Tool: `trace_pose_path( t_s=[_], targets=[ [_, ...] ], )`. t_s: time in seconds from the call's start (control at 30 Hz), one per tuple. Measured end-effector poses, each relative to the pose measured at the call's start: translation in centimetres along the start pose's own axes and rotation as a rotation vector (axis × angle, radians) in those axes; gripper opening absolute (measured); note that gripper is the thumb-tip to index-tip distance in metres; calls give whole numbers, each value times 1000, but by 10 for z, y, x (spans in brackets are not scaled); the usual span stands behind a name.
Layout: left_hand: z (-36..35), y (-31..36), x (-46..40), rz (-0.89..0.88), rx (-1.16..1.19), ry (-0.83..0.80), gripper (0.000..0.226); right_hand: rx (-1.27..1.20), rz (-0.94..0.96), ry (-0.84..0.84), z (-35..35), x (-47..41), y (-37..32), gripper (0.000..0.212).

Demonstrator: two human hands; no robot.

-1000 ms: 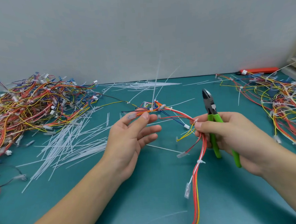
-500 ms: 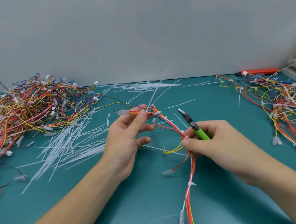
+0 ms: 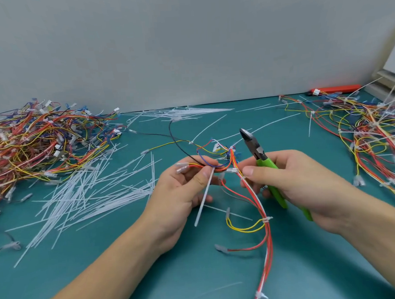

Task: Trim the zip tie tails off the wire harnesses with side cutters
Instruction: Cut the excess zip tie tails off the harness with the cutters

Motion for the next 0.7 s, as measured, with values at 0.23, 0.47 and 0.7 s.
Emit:
trace_pose_path(
  t_s=[0.23,0.47,0.7],
  targets=[
    [2,1,1,-11,-19,-17,8,25,-28,-66,2,-1,0,8],
    [1,1,1,9,-22,-19,11,-38,-72,-71,7,-1,0,16],
    [3,0,0,-3,-34,22,11,-11,-51,-47,4,0,-1,12]
  ],
)
Point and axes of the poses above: each hand's wrist, its own x-axis away from the middle knuckle, its own z-axis out of the back of the hand, y = z × x, the point moved 4 cm from there along -x, towards the middle knuckle, and after that the axes turned 12 degrees about y, right-handed, at the moved point
